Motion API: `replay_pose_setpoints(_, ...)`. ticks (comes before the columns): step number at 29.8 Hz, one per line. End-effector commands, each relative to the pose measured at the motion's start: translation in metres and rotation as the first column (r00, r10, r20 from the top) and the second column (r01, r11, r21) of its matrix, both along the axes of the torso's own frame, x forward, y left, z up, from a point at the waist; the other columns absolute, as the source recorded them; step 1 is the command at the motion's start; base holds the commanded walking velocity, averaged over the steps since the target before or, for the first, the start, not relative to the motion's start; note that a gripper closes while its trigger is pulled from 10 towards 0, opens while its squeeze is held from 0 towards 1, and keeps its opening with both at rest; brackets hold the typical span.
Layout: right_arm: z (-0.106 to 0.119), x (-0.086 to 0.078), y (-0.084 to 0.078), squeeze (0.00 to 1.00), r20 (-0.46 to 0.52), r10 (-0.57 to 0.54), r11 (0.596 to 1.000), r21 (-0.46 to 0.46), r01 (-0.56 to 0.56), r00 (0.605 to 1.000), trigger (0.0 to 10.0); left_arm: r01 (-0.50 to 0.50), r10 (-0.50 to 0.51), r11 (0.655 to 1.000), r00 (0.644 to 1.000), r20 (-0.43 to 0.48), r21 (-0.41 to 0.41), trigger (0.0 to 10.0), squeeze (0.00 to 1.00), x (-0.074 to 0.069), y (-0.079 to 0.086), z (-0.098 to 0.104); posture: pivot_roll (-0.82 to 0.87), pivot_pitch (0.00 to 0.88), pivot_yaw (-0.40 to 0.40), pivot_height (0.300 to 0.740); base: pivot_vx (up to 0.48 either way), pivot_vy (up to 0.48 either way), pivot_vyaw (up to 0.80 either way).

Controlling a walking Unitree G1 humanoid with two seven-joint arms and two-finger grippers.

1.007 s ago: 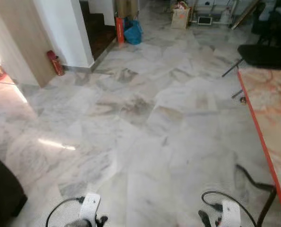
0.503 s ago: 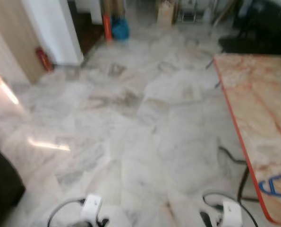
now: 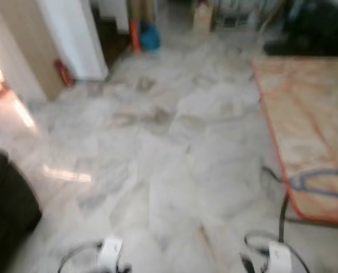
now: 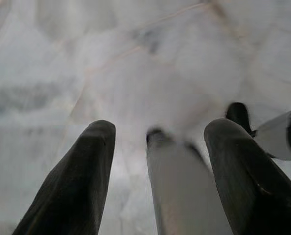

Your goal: Hang hanger

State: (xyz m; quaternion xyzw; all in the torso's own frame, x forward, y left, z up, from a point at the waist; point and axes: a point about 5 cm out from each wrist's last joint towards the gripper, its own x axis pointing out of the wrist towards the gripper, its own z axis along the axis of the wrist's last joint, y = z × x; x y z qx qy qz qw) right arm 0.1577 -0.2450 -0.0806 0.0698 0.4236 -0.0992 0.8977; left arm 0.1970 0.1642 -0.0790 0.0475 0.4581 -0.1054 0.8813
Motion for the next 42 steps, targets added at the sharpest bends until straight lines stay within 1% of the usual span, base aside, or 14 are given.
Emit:
replay_pose_setpoints(1, -0.0011, 0.0015, 0.0061, 0.00, -0.001, 0.009, 1.000, 0.013, -0.009, 1.000, 10.0, 0.001, -0.002, 1.000, 1.000, 0.007, 0.026, 10.0, 0.00, 0.0019, 0.0083, 0.0017, -0.06, 0.000, 0.025, 0.740, 0.000, 0.000, -0.80)
replay_pose_setpoints(22, -0.0015, 0.0014, 0.0066, 0.00, -0.009, 0.009, 1.000, 0.011, -0.009, 1.000, 10.0, 0.005, -0.006, 1.000, 1.000, 0.009, 0.023, 10.0, 0.00, 0.0023, 0.0087, 0.0020, -0.06, 0.000, 0.027, 0.740, 0.000, 0.000, -0.80)
replay_pose_setpoints(24, -0.0015, 0.0015, 0.0067, 0.00, -0.010, 0.010, 1.000, 0.011, -0.010, 1.000, 10.0, 0.032, -0.032, 0.999, 0.999, 0.013, 0.036, 10.0, 0.00, 0.0033, 0.0086, 0.0026, -0.06, 0.000, 0.027, 0.740, 0.000, 0.000, -0.80)
replay_pose_setpoints(27, -0.0015, 0.0014, 0.0067, 0.00, -0.010, 0.011, 1.000, 0.011, -0.011, 1.000, 10.0, 0.037, -0.037, 0.999, 0.999, 0.014, 0.040, 10.0, 0.00, 0.0033, 0.0086, 0.0027, -0.06, 0.000, 0.027, 0.740, 0.000, -0.086, -0.80)
replay_pose_setpoints(29, -0.0015, 0.0014, 0.0067, 0.00, -0.010, 0.011, 1.000, 0.011, -0.011, 1.000, 10.0, 0.037, -0.037, 0.999, 0.999, 0.014, 0.040, 10.0, 0.00, 0.0033, 0.0086, 0.0027, -0.06, 0.000, 0.027, 0.740, 0.000, -0.259, -0.80)
replay_pose_setpoints(31, -0.0015, 0.0016, 0.0066, 0.00, -0.010, 0.013, 1.000, 0.010, -0.013, 1.000, 10.0, 0.025, -0.025, 0.999, 1.000, 0.011, 0.033, 10.0, 0.00, 0.0030, 0.0086, 0.0024, -0.06, 0.000, 0.027, 0.740, 0.000, 0.000, -0.80)
replay_pose_setpoints(42, -0.0013, 0.0018, 0.0065, 0.00, -0.010, 0.014, 1.000, 0.010, -0.014, 1.000, 10.0, 0.032, -0.033, 0.999, 0.999, 0.007, 0.032, 10.0, 0.00, 0.0030, 0.0083, 0.0024, -0.06, 0.000, 0.026, 0.740, 0.000, 0.000, -0.80)
